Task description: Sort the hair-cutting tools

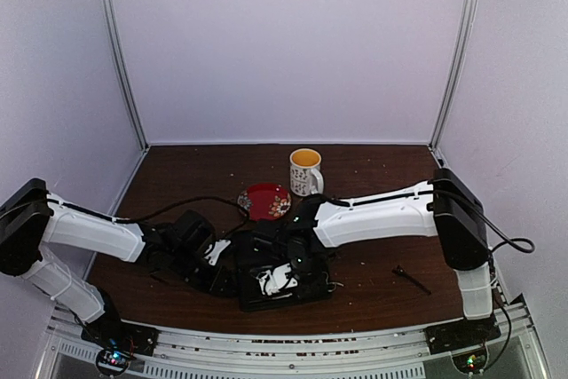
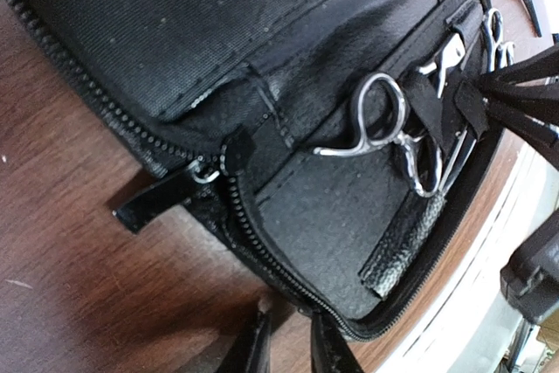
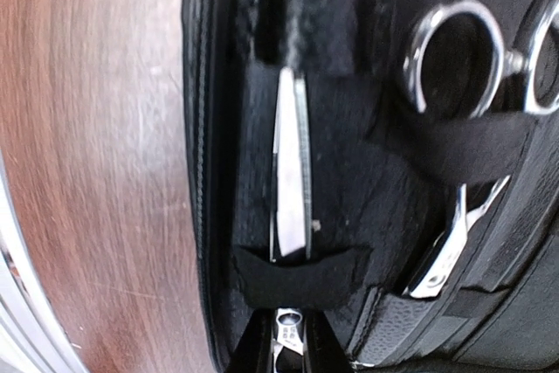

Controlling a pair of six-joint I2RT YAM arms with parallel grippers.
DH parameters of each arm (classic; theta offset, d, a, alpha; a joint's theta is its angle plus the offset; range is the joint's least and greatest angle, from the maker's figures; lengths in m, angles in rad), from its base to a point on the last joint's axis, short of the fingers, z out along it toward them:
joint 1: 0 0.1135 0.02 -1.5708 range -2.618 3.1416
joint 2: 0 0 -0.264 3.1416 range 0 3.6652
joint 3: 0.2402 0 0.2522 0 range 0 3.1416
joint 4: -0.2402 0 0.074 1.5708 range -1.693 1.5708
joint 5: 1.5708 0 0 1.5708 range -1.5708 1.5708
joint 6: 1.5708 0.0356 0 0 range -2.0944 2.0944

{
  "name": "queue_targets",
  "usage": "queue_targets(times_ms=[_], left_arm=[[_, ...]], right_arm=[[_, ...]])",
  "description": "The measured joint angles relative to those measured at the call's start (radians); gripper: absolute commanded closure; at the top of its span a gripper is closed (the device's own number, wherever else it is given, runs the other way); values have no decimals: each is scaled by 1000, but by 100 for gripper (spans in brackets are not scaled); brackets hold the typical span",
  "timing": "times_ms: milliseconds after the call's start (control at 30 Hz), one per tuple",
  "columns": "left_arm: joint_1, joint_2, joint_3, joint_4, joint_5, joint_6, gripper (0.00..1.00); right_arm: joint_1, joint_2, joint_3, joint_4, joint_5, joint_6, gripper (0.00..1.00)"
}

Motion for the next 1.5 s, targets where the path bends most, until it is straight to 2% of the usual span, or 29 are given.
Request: queue_targets(times_ms=[167, 400, 467, 900, 1100, 1500], left_arm=[[-4, 5, 0, 8, 0, 0, 85], [-5, 7, 0, 11, 1, 0, 85], [-5, 7, 0, 11, 1, 0, 85], [-5, 6, 0, 10, 1, 1, 85], [-5, 6, 0, 10, 1, 1, 86], [-5, 6, 0, 8, 0, 1, 86]], right_arm=[[8, 2, 4, 30, -19, 31, 92], [8, 1, 2, 60, -26, 73, 71], [7, -11, -14, 80, -21, 77, 68], [-57, -224, -177, 137, -27, 79, 68], [-114, -223, -240, 153, -10, 60, 69], [-110, -208, -254, 168, 13, 19, 66]])
